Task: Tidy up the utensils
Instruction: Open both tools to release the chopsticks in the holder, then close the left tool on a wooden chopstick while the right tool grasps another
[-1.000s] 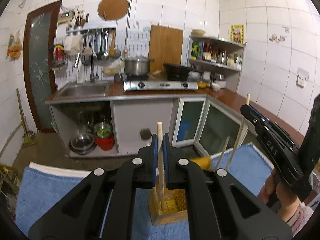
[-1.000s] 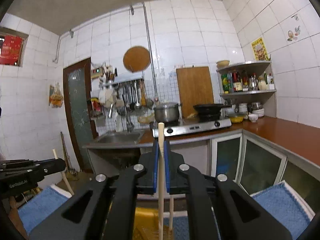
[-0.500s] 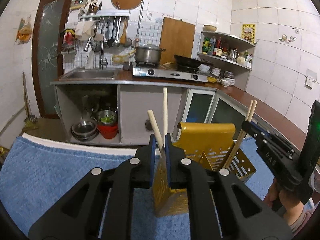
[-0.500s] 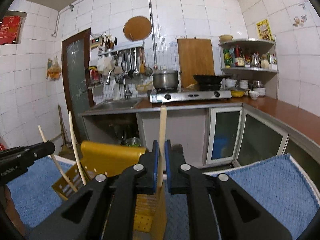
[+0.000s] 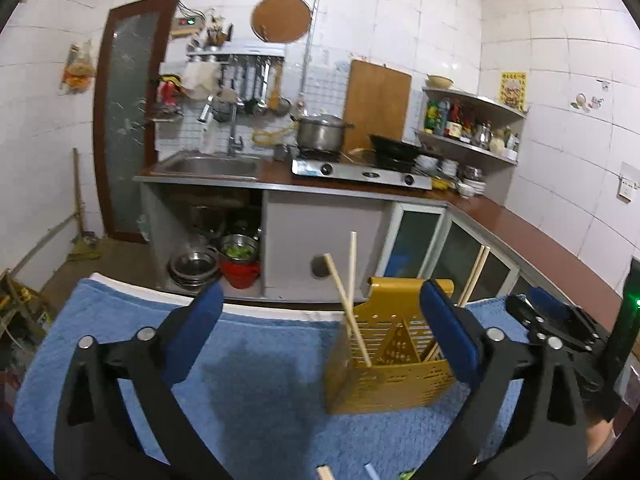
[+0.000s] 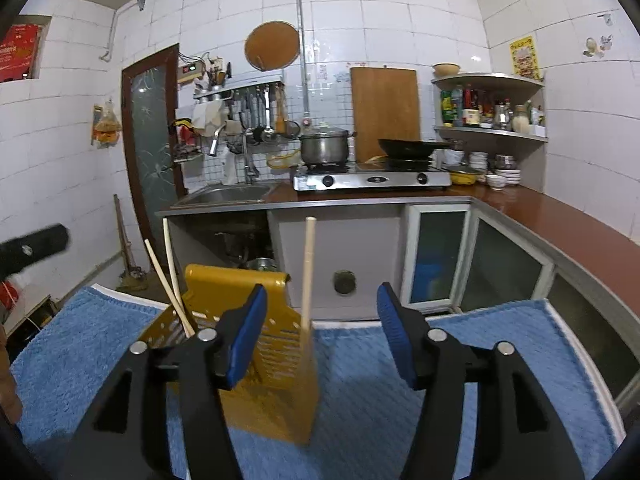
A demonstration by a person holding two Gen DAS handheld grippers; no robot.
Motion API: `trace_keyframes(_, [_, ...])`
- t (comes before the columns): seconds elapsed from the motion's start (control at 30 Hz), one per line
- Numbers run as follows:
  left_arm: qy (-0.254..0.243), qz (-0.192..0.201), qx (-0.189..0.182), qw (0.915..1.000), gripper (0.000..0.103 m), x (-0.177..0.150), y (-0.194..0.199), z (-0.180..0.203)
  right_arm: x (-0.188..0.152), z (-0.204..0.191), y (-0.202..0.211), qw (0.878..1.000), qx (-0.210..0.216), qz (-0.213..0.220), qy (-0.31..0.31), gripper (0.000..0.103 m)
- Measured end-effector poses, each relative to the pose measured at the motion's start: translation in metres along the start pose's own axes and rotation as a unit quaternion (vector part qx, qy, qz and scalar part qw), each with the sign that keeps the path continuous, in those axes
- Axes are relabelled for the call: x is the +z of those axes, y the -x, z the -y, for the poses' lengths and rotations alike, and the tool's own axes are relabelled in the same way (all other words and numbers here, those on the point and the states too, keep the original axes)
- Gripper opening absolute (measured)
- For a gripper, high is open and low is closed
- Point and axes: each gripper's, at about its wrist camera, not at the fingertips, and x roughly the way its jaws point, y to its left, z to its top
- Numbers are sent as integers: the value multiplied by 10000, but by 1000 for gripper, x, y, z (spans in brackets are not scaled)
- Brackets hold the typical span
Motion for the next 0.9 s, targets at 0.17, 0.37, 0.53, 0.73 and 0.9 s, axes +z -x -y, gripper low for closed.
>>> trace_keyframes(0.17, [160,-289,76,9994,98,-19,11,-16,-12,10,19,9996,-216,-171,-78,64])
trace_keyframes(0.37, [233,-628,241,9975,98,-57,9,-27,-42,17,25,9980,-362,-463,-226,64])
trace_keyframes(0.53, [93,-937,332,9950,98,-89,1,-25,-74,16,23,9950,-469,-834,-292,64])
trace_keyframes(0.73, [170,-1355,326,9901,98,-121,-9,-23,-108,16,15,9896,-586,-1279,-290,64])
trace_keyframes(0.9, [122,-1764,339,9837,93,-141,-19,-19,-131,18,9,9834,-707,-1629,-369,64])
